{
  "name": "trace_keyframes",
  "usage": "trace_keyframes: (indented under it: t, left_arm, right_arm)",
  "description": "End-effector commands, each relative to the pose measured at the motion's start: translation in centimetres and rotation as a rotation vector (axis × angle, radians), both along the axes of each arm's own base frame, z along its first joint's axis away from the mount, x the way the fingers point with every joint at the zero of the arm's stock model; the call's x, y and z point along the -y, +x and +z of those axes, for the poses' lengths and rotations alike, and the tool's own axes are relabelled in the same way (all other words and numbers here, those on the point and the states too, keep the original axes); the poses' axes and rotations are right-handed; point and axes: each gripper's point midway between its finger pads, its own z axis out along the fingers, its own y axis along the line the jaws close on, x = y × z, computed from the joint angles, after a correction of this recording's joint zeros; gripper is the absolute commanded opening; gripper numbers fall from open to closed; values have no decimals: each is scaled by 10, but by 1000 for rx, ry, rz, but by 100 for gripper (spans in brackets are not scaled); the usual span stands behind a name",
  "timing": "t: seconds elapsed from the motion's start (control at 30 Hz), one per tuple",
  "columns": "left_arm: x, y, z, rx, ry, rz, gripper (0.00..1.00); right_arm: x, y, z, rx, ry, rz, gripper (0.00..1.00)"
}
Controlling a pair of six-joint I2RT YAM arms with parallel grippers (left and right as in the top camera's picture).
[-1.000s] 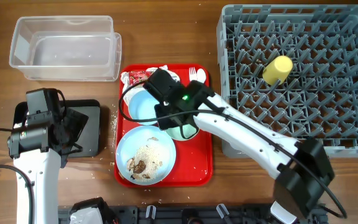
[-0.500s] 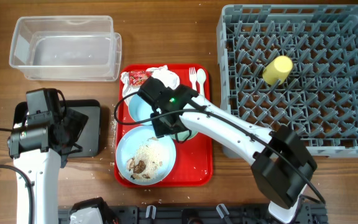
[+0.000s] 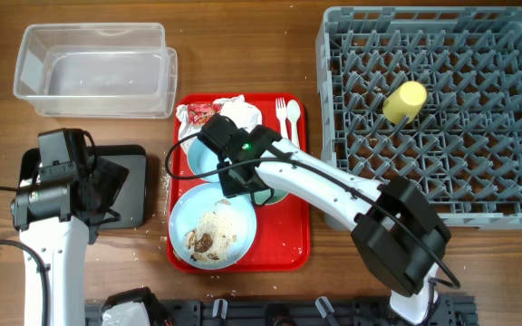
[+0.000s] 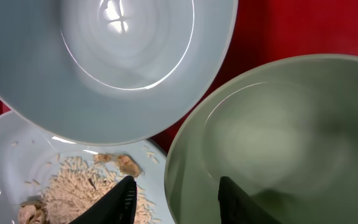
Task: Sort waste into correct bins and load items into the dishwasher rack
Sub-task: 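Lower the right gripper onto the pale-green bowl rim and grasp it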
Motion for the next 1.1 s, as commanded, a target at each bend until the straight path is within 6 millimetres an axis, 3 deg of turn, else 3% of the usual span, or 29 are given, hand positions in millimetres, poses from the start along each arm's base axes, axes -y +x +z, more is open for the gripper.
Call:
trace_keyframes:
  t: [0.0, 0.57, 0.77, 0.83, 0.97, 1.07]
  left_arm:
    - [-3, -1, 2, 10, 15, 19, 100]
    - [-3, -1, 2, 9, 15, 19, 100]
    - [-3, -1, 2, 10, 15, 19, 100]
    - [-3, -1, 2, 10, 15, 19, 100]
    - [-3, -1, 2, 10, 15, 19, 100]
    - [-3, -1, 2, 9, 15, 19, 100]
  right_arm:
    - [4, -1, -10, -4, -31, -19, 49]
    - [8, 8, -10, 42, -54, -35, 50]
    - [12, 4, -25, 41, -55, -34, 50]
    - [10, 6, -24, 48, -47, -34, 49]
    - [8, 8, -24, 55, -39, -34, 38]
    - [8, 7, -24, 53, -39, -34, 37]
